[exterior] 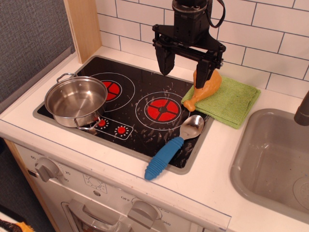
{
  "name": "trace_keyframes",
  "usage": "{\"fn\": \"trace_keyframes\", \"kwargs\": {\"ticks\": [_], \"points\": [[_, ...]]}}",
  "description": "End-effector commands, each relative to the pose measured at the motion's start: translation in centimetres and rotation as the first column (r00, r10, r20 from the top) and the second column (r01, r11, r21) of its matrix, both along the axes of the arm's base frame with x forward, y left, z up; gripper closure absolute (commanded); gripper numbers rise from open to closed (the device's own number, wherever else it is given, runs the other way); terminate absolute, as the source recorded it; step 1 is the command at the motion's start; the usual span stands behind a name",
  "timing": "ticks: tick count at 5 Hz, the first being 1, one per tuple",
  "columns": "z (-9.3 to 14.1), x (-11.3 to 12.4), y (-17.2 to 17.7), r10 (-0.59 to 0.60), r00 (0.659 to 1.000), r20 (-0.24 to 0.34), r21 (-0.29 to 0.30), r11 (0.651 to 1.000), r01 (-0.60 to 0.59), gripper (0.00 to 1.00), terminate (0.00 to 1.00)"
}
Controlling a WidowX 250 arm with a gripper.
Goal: Remove the drumstick from the pan and place in on the green napkin.
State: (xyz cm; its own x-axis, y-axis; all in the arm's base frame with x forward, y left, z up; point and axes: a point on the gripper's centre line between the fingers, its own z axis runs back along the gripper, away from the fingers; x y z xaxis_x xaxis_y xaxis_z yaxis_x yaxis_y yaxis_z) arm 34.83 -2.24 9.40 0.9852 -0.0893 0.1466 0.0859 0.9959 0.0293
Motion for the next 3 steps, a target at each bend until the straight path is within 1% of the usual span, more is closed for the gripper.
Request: {"fn": "trace_keyframes", "kwargs": {"ticks": [1,2,3], "points": [[1.68,-0.62,-0.15,0.003,0.999,0.045,-0.003,1.000,-0.003,0.00,0.00],[1.68,-0.62,-0.15,0.003,0.999,0.045,-0.003,1.000,-0.003,0.00,0.00],[1.68,-0.62,-0.15,0.003,0.999,0.045,-0.003,1.000,-0.003,0.00,1.00]]}}
